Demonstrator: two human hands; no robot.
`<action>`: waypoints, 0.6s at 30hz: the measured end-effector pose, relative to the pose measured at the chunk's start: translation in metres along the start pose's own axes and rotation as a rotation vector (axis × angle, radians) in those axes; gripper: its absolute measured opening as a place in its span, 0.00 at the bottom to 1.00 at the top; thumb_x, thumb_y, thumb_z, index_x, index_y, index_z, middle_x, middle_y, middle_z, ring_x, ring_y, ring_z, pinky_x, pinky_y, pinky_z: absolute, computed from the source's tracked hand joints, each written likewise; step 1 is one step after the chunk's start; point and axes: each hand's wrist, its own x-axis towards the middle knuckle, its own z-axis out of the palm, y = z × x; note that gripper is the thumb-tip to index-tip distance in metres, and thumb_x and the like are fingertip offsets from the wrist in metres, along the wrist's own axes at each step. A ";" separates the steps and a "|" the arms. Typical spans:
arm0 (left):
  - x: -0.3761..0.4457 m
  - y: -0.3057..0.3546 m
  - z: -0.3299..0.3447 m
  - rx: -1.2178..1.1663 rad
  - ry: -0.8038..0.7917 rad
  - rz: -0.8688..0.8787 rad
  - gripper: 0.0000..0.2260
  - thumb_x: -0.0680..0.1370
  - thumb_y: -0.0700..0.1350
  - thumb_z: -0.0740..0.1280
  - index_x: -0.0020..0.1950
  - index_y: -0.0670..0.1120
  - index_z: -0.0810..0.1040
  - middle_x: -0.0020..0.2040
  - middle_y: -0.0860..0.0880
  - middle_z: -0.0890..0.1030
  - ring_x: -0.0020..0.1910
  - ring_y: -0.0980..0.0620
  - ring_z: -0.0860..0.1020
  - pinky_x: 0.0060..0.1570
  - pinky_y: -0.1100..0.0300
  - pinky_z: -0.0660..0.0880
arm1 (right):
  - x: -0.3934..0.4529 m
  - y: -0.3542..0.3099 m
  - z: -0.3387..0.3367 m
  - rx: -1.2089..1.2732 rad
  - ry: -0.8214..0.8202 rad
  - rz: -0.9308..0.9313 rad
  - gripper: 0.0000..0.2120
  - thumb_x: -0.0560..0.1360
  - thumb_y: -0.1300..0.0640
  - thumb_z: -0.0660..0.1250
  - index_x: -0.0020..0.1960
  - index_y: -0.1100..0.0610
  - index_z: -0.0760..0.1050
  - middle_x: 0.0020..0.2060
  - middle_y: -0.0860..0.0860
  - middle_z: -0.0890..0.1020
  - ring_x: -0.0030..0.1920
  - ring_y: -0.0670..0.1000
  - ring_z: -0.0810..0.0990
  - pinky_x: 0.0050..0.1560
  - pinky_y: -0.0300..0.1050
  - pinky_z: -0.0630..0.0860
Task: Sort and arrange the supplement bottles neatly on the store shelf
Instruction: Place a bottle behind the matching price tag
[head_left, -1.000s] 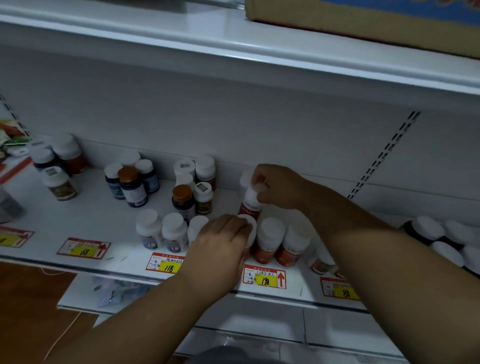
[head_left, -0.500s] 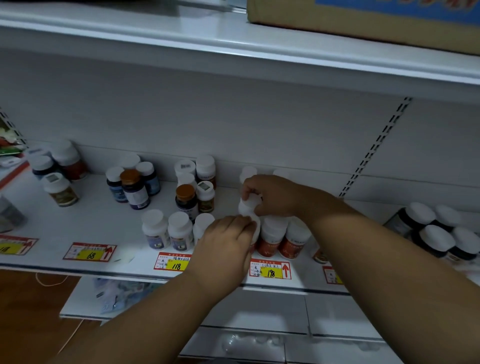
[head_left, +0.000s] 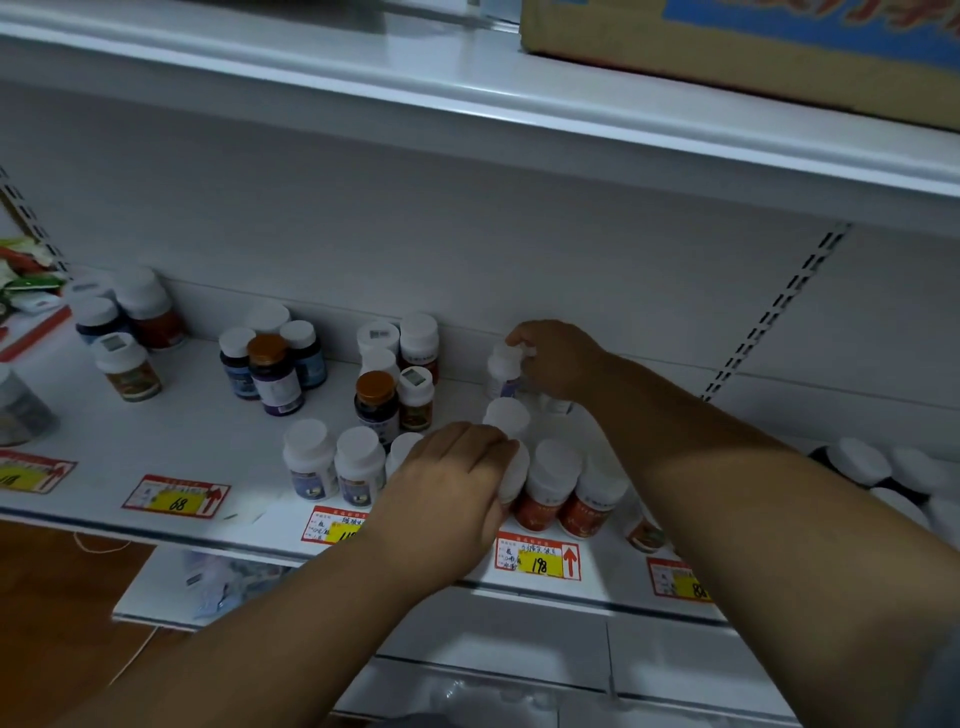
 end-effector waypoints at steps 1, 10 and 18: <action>0.002 -0.002 0.001 0.000 0.014 -0.005 0.20 0.71 0.47 0.58 0.58 0.44 0.79 0.54 0.47 0.80 0.50 0.46 0.77 0.49 0.55 0.74 | 0.006 0.001 0.005 -0.029 -0.037 0.004 0.24 0.73 0.61 0.70 0.69 0.56 0.71 0.67 0.58 0.73 0.66 0.58 0.72 0.65 0.45 0.67; 0.004 -0.020 0.007 0.027 0.095 -0.030 0.17 0.71 0.45 0.61 0.56 0.44 0.81 0.52 0.46 0.80 0.49 0.45 0.77 0.46 0.54 0.75 | 0.019 -0.003 0.013 -0.307 0.044 -0.174 0.12 0.71 0.57 0.70 0.51 0.60 0.74 0.50 0.61 0.76 0.50 0.60 0.77 0.46 0.48 0.73; 0.006 -0.028 0.003 -0.021 0.212 -0.057 0.17 0.70 0.43 0.61 0.56 0.42 0.81 0.52 0.44 0.80 0.50 0.43 0.77 0.50 0.53 0.74 | 0.007 -0.011 -0.007 -0.017 0.223 -0.112 0.17 0.73 0.57 0.69 0.59 0.63 0.73 0.56 0.62 0.76 0.56 0.61 0.75 0.52 0.46 0.69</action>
